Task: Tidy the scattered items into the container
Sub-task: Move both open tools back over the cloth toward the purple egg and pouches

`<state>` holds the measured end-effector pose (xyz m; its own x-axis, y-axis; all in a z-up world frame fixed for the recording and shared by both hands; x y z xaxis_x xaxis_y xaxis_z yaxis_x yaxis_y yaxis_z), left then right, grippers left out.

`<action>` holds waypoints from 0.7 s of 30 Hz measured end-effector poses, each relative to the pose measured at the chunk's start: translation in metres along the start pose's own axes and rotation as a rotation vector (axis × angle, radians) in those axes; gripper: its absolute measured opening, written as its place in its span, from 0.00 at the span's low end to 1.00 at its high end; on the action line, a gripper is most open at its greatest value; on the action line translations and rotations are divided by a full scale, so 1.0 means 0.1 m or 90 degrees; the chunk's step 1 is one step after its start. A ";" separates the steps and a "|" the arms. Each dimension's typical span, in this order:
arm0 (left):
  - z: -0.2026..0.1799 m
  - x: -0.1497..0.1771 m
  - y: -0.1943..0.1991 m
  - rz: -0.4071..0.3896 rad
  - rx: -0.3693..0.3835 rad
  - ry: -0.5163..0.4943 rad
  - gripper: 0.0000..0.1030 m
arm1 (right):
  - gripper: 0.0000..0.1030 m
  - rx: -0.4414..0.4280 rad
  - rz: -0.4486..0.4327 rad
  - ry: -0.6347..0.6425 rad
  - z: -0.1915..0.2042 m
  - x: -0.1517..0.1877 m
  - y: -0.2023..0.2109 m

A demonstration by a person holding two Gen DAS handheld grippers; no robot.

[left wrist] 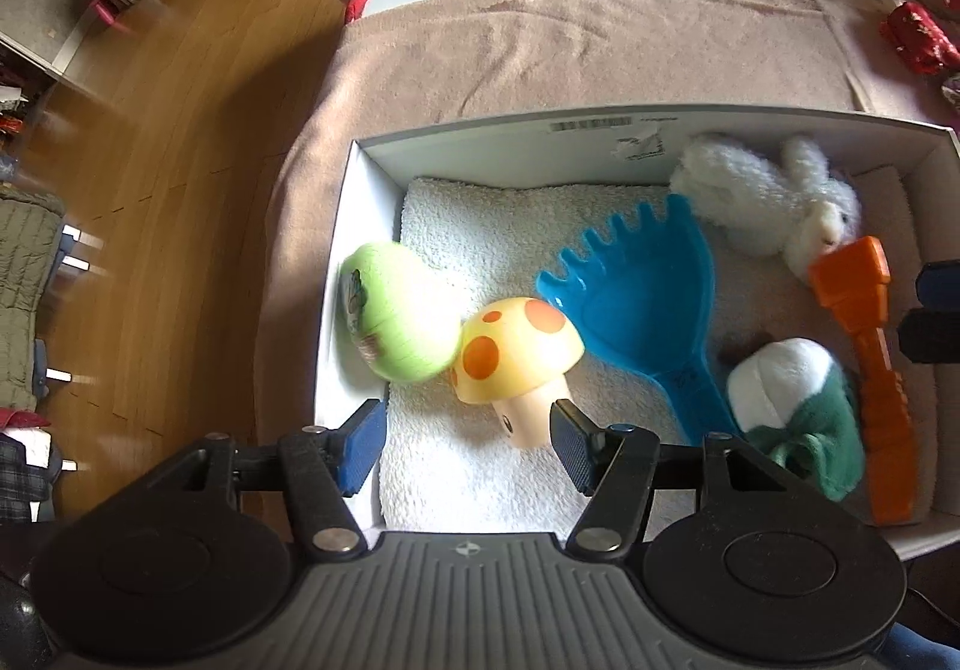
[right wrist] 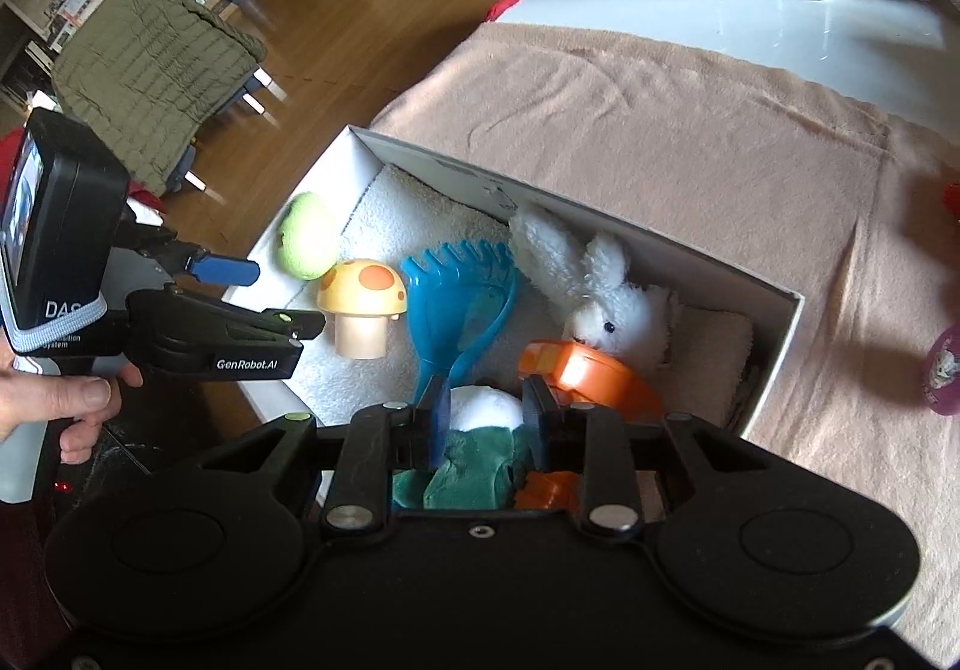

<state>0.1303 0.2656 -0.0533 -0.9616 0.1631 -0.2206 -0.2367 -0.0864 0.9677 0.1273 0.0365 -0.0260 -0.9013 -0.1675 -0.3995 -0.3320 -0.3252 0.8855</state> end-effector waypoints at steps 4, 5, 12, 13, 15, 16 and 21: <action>-0.24 0.01 0.20 -0.014 0.001 -0.021 0.62 | 0.30 0.001 -0.018 -0.008 -0.10 0.07 0.19; -0.33 0.01 0.25 -0.019 0.003 -0.028 0.63 | 0.30 0.004 -0.022 -0.009 -0.13 0.09 0.24; -1.34 -0.05 0.48 -0.052 0.063 -0.106 0.67 | 0.31 0.052 -0.031 -0.050 -0.71 0.43 0.51; -1.51 -0.07 0.48 -0.055 0.076 -0.118 0.67 | 0.33 0.062 -0.029 -0.062 -0.84 0.49 0.54; -1.88 -0.11 0.46 -0.058 0.096 -0.139 0.67 | 0.39 0.083 -0.024 -0.087 -1.11 0.62 0.59; -2.05 -0.12 0.44 -0.058 0.106 -0.148 0.67 | 0.39 0.093 -0.022 -0.100 -1.25 0.70 0.62; -2.86 -0.23 0.22 -0.049 0.145 -0.187 0.67 | 0.39 0.133 -0.017 -0.184 -1.99 1.02 0.80</action>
<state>0.1072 -0.0206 -0.0617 -0.8535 0.4387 -0.2812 -0.2375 0.1528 0.9593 0.0641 -0.1920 -0.0433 -0.9231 0.1177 -0.3660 -0.3794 -0.1243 0.9168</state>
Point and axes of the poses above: each gripper's, at about its wrist camera, not at the fingertips, and y roughly against the way its jaws point, z to its left, x to its underside, the point moved 1 cm from there along -y, roughly the way its jaws point, and after that the axes turned 12 degrees about x, right-handed, at the moved point
